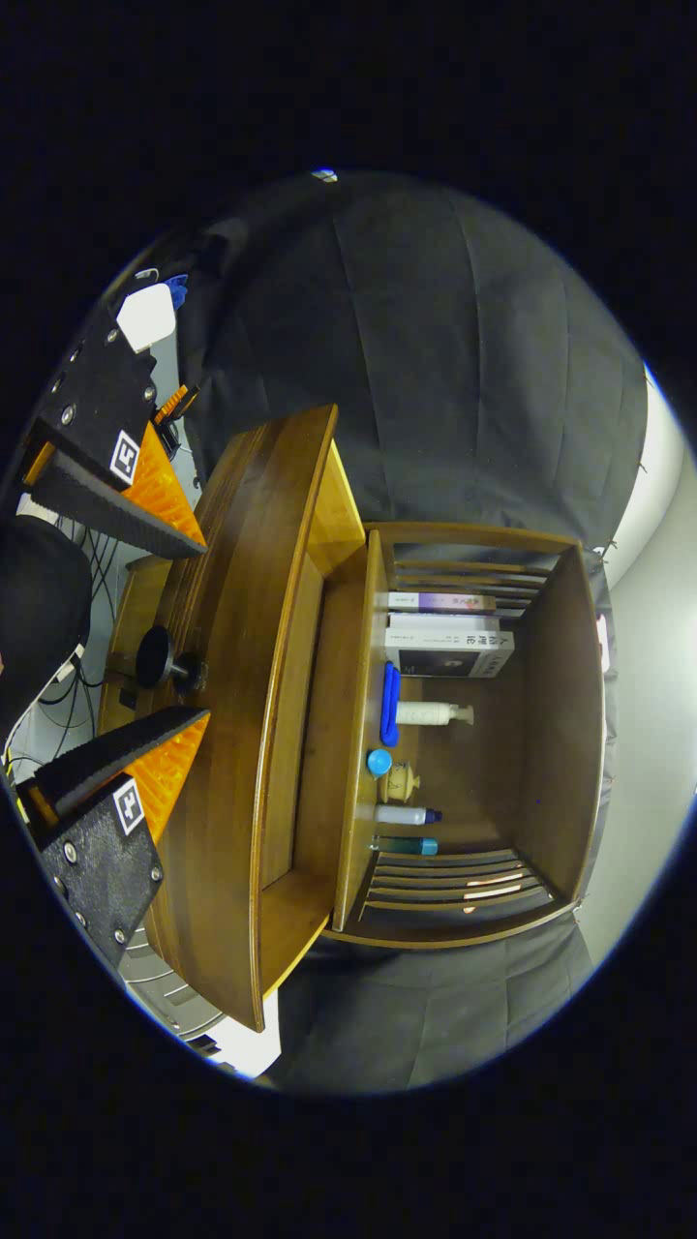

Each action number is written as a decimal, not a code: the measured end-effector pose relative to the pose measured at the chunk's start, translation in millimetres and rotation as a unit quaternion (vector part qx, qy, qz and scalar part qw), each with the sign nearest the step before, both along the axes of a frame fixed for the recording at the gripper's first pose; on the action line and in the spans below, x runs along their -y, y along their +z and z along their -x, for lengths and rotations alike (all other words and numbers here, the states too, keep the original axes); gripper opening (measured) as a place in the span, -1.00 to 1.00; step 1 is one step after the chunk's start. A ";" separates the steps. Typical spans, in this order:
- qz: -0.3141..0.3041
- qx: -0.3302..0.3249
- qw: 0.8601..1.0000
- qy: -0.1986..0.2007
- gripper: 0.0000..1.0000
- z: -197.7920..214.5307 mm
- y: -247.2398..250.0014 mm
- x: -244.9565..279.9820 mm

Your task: Pull open the drawer, take out the items inside it, and place them on the countertop above the cabinet.

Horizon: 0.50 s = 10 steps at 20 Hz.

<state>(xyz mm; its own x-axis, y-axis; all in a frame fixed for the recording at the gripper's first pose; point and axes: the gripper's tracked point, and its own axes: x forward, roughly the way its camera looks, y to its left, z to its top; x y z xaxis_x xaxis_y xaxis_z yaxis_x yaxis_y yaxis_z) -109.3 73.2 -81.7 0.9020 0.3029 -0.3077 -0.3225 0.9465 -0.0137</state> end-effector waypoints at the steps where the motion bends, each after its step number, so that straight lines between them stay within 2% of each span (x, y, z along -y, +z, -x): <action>1: 0.002 -0.005 1.000 -0.005 0.88 -4.7 -5.1 4.8; 5: -0.014 -0.020 0.999 -0.031 0.88 -18.0 -12.6 11.0; 10: -0.009 -0.007 0.999 -0.031 0.84 -22.4 -16.5 4.8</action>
<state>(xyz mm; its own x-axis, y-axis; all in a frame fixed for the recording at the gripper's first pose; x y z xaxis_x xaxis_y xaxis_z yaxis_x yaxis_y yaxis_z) -86.9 68.4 -98.2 0.9144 0.2525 -0.3165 -0.2639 0.9645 0.0069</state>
